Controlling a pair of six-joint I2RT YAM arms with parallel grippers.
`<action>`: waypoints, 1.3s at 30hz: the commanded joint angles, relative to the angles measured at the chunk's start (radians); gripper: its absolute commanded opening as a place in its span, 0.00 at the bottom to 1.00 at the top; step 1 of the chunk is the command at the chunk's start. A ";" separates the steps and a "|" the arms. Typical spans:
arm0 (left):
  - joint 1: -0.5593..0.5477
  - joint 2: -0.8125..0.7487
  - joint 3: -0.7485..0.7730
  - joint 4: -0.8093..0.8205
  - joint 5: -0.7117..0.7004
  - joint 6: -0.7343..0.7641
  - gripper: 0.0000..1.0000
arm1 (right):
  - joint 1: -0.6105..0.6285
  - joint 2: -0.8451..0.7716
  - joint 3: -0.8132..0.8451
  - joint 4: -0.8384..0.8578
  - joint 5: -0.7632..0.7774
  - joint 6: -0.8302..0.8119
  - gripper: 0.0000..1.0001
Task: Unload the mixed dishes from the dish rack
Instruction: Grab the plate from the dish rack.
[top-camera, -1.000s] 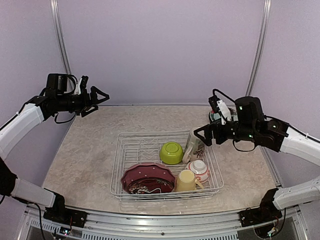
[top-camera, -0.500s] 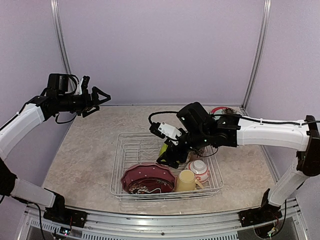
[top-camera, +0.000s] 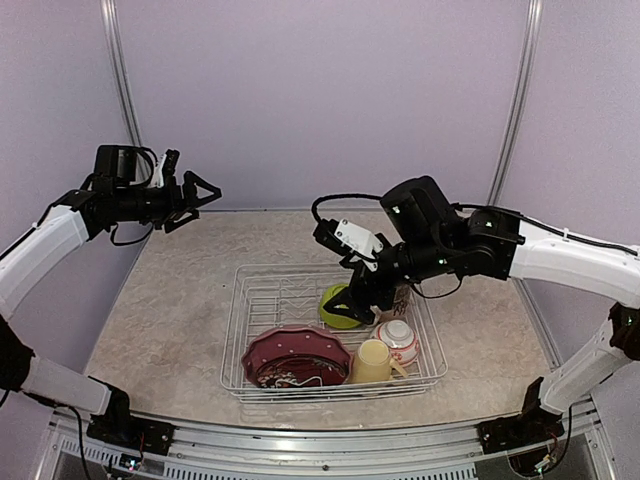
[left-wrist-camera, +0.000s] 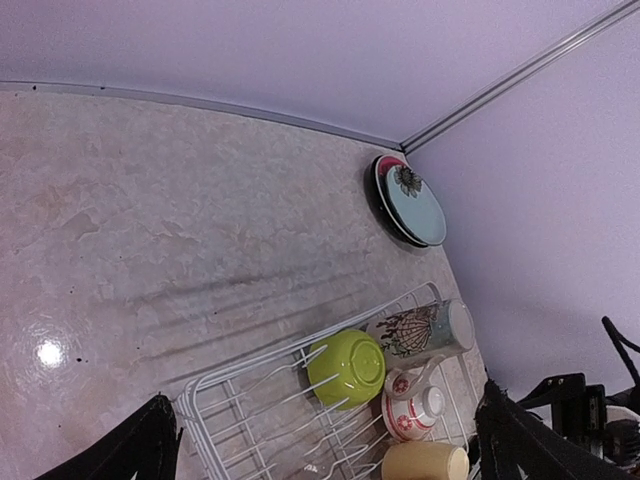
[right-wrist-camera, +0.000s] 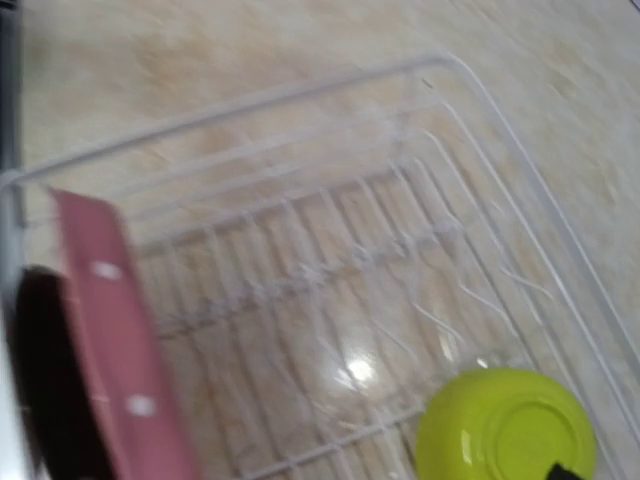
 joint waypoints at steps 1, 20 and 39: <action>0.002 0.014 0.026 -0.008 0.022 0.007 0.99 | 0.021 0.040 0.031 -0.086 -0.124 -0.034 0.94; 0.011 0.052 0.024 0.001 0.045 -0.007 0.99 | 0.026 0.377 0.315 -0.333 -0.206 -0.271 0.58; 0.018 0.039 0.022 0.005 0.050 -0.012 0.99 | 0.064 0.465 0.414 -0.375 -0.160 -0.255 0.12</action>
